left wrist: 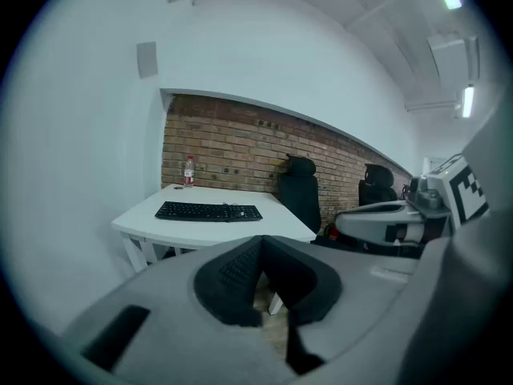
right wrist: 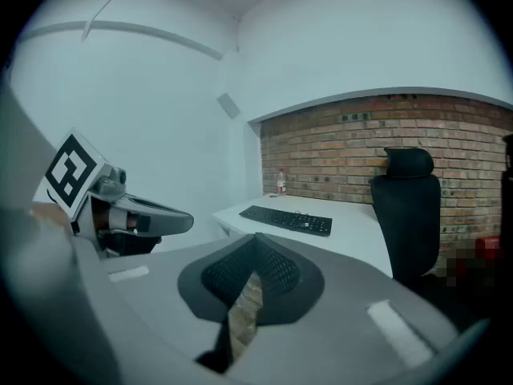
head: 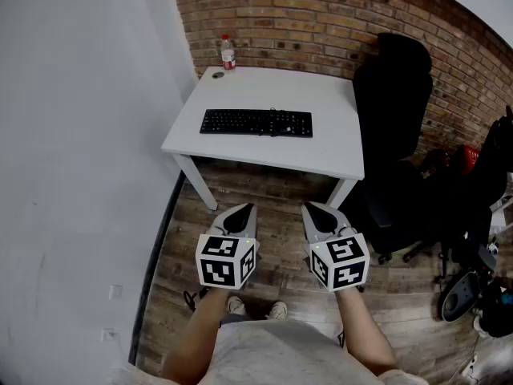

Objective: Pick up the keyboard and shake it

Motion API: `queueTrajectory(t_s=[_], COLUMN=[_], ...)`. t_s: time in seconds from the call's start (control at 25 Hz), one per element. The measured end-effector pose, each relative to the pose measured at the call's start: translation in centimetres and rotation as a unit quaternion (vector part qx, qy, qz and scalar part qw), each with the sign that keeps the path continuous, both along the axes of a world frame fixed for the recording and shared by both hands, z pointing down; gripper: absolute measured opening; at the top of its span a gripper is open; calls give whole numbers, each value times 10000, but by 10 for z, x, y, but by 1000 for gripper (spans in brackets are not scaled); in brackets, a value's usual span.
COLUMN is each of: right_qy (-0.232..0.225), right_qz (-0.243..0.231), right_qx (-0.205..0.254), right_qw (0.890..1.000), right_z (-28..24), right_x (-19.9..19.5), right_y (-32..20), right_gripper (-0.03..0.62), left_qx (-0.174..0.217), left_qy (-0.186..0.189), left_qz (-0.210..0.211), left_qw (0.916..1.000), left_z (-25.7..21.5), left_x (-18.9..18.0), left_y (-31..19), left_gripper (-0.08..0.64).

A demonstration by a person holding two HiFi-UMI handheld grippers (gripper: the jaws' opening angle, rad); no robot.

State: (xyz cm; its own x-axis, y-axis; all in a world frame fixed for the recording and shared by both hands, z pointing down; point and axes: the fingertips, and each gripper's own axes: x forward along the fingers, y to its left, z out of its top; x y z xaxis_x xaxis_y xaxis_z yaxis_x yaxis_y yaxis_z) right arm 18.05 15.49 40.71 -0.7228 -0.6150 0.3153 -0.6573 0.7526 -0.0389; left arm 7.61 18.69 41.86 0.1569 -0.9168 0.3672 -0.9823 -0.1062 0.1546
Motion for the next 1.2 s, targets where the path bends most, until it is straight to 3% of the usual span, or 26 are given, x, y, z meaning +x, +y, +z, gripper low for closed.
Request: queueTrajectory(t_s=[0.64, 1.2], right_qy=[-92, 69], right_qz=[54, 347], right_qx=[-267, -422], right_qw=[9996, 9985], right_z=[16, 22], right_x=[-17, -81], right_y=[-30, -123], right_gripper=[11, 11], left_qx=[-121, -260], left_qy=[119, 177], left_qz=[68, 322], left_qw=[9998, 9990], left_z=[12, 16], left_x=[-18, -94], left_y=[-32, -126], left_gripper=[-7, -6])
